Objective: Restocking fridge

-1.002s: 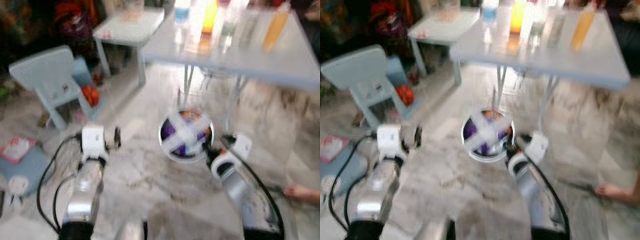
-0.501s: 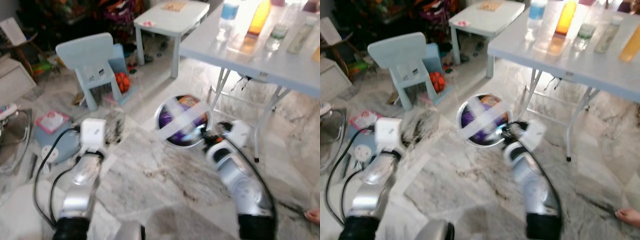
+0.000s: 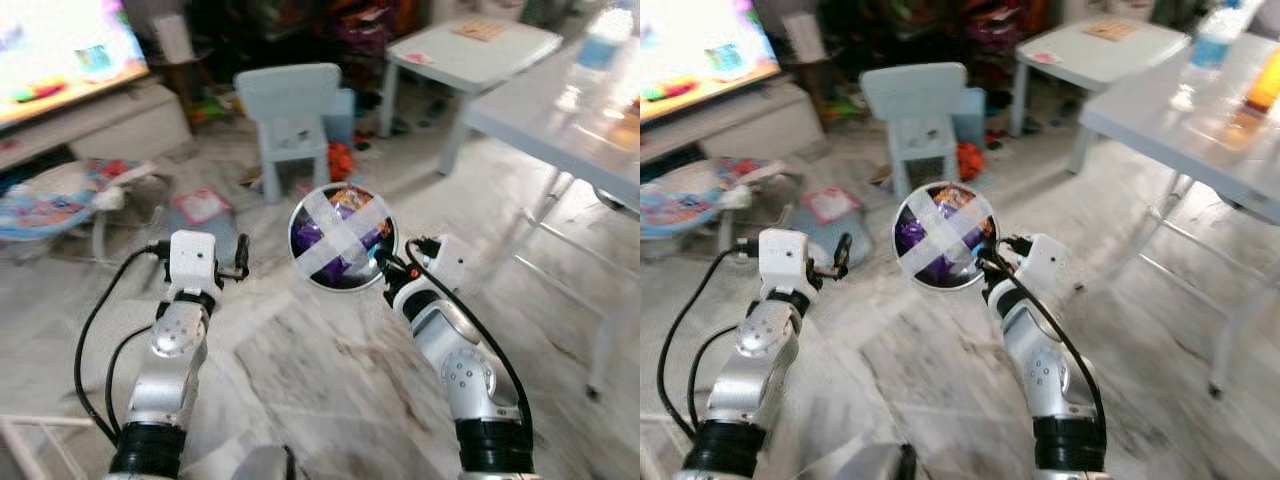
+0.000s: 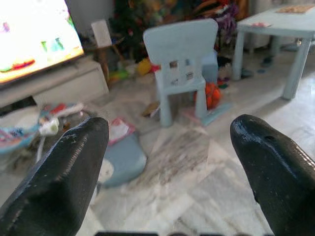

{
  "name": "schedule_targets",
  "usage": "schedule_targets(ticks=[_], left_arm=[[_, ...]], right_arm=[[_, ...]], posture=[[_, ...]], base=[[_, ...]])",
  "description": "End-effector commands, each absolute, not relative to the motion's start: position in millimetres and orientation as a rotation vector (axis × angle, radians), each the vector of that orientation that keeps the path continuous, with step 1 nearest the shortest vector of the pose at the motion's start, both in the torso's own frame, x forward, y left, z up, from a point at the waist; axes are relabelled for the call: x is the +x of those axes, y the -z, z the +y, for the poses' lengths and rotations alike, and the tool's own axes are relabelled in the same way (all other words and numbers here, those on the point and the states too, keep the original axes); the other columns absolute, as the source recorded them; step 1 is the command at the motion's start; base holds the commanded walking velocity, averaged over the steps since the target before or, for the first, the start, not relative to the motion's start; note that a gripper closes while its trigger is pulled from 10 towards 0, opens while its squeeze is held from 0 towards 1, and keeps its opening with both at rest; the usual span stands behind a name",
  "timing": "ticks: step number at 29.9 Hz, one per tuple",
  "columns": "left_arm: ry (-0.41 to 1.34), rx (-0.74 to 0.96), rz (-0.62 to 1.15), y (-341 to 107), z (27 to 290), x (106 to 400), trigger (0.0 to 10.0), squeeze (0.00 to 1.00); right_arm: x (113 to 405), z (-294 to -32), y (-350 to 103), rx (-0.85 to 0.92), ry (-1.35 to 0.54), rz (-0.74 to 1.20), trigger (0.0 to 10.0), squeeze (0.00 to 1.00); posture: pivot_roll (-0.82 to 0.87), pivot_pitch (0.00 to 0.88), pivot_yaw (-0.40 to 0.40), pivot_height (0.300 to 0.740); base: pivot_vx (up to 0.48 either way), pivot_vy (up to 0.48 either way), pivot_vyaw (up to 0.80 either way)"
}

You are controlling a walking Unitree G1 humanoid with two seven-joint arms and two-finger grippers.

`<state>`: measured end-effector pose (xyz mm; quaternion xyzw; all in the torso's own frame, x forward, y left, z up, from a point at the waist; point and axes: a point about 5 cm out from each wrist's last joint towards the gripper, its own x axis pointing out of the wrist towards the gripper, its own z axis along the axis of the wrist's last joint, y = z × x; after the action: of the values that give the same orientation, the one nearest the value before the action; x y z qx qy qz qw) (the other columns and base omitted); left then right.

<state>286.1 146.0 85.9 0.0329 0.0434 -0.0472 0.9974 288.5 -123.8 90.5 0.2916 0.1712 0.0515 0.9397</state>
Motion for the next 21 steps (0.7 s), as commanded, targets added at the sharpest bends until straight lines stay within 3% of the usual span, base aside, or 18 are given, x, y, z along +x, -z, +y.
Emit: schedule_targets(ticks=[1, 15, 17, 21], left_arm=[[0.090, 0.086, 0.096, -85.1, 151.1, 284.5, 10.0, 0.00], [0.119, 0.133, 0.050, -99.5, 149.2, 298.1, 10.0, 0.00], [0.108, 0.141, 0.027, -108.6, 154.8, 298.7, 10.0, 0.00], [0.098, 0.151, 0.025, -110.6, 159.8, 298.7, 10.0, 0.00]], right_arm=[[290.3, -116.8, -92.9, 0.607, -0.128, 0.332, 10.0, 0.00], [298.2, -108.0, -94.8, 0.579, -0.160, 0.322, 10.0, 0.00], [298.3, -110.2, -97.0, 0.505, -0.194, 0.306, 10.0, 0.00], [300.3, -113.6, -95.3, 0.520, -0.189, 0.325, 10.0, 0.00]], posture=[[0.04, 0.020, 0.051, 0.740], [0.05, 0.011, 0.075, 0.740], [0.05, 0.008, 0.088, 0.740], [0.04, 0.016, 0.098, 0.740]], base=[[0.000, -0.352, 0.80], [0.000, -0.377, 0.80], [0.000, -0.480, 0.80], [0.000, -0.461, 0.80]])
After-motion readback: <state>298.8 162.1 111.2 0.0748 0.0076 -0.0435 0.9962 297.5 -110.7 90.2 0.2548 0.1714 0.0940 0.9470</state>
